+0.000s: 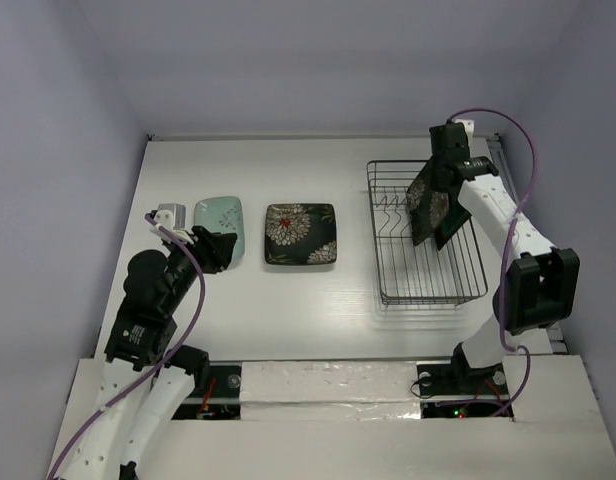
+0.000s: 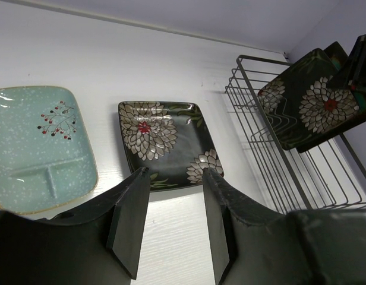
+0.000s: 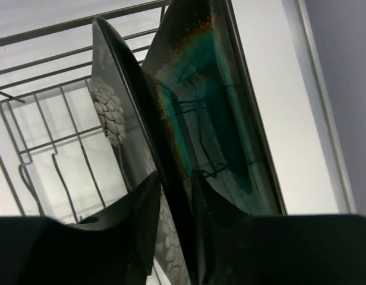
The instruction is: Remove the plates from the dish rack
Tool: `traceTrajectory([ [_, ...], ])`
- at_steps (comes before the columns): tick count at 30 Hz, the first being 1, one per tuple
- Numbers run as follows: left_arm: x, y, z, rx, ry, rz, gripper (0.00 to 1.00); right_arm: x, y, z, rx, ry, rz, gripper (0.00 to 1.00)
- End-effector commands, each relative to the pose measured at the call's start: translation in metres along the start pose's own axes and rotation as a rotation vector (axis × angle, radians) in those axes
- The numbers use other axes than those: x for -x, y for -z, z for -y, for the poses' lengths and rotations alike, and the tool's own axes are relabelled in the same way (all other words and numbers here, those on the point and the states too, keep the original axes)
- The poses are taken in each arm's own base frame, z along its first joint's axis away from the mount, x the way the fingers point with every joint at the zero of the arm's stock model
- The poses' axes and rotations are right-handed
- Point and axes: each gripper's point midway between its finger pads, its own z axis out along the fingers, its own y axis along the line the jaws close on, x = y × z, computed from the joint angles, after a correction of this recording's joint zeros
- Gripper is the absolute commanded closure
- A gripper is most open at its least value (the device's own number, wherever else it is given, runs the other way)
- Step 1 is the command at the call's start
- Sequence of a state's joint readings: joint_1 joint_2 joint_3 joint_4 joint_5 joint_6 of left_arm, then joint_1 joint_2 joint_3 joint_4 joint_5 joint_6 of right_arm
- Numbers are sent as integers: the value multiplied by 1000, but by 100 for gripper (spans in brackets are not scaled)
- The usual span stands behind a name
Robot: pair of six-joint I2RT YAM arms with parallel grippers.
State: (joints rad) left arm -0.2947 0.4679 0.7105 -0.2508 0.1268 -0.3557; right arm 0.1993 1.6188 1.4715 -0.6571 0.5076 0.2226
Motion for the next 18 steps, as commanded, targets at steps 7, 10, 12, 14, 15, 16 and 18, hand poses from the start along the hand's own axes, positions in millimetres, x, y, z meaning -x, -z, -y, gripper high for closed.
traceTrajectory([
  [7,8,-3,4,-23,-13,36,62,33,15,10,-18,29,73,93],
  [10,8,-2,4,-24,-11,38,62,42,24,14,-21,25,100,100],
  [12,8,-2,4,-23,-11,37,62,52,35,21,-30,14,134,100],
  [14,8,-3,5,-26,-13,36,62,62,46,27,-34,3,167,100],
  [15,8,-3,5,-26,-11,36,62,68,56,33,-35,-4,190,100],
  [16,8,-3,5,-26,-11,36,62,73,61,35,-36,-7,205,100],
  [18,8,-3,5,-28,-13,35,62,84,77,44,-41,-19,247,100],
])
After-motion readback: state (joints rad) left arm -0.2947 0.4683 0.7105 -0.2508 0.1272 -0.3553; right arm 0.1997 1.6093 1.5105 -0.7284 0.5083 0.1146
